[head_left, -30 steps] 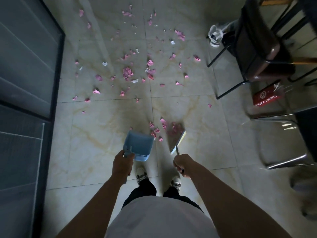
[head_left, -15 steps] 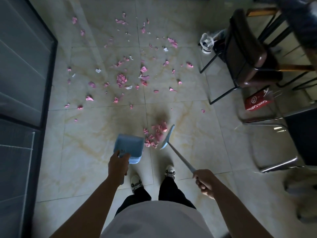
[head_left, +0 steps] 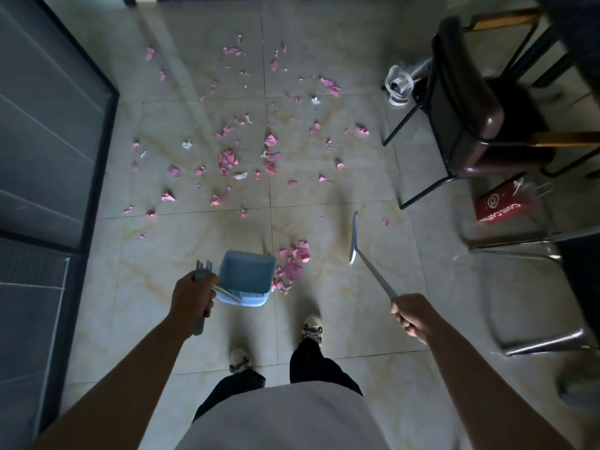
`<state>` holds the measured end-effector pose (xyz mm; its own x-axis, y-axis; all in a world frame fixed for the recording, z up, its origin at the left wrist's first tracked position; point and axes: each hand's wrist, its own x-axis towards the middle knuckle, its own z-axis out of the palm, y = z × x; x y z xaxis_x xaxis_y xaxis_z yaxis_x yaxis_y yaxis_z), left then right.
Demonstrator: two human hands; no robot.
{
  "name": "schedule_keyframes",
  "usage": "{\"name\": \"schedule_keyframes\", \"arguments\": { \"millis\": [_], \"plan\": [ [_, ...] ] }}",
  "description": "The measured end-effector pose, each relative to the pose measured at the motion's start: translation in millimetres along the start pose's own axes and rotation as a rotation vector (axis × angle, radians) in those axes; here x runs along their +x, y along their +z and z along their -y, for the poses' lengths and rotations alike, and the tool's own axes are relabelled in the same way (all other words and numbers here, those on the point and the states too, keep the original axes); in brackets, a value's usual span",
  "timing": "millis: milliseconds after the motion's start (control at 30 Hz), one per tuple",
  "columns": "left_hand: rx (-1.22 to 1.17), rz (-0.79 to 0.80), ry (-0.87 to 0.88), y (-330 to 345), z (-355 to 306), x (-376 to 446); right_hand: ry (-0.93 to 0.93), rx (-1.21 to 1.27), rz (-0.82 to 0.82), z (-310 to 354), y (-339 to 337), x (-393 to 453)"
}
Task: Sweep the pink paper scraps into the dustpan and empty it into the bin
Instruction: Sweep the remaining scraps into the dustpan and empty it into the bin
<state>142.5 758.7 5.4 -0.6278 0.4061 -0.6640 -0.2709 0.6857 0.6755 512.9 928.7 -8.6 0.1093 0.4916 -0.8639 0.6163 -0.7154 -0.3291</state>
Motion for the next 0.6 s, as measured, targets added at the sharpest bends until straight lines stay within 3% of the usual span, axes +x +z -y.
{"name": "schedule_keyframes", "arguments": {
  "millis": [467, 600],
  "plan": [
    [-0.19, -0.171, -0.077, 42.6, -51.5, 5.3, 0.022, 0.024, -0.125, 81.4, -70.2, 115.4],
    [-0.194, -0.202, -0.082, 35.8, -52.4, 7.3, 0.046, -0.13, -0.098, 104.8, -58.8, 117.4]
  ]
}}
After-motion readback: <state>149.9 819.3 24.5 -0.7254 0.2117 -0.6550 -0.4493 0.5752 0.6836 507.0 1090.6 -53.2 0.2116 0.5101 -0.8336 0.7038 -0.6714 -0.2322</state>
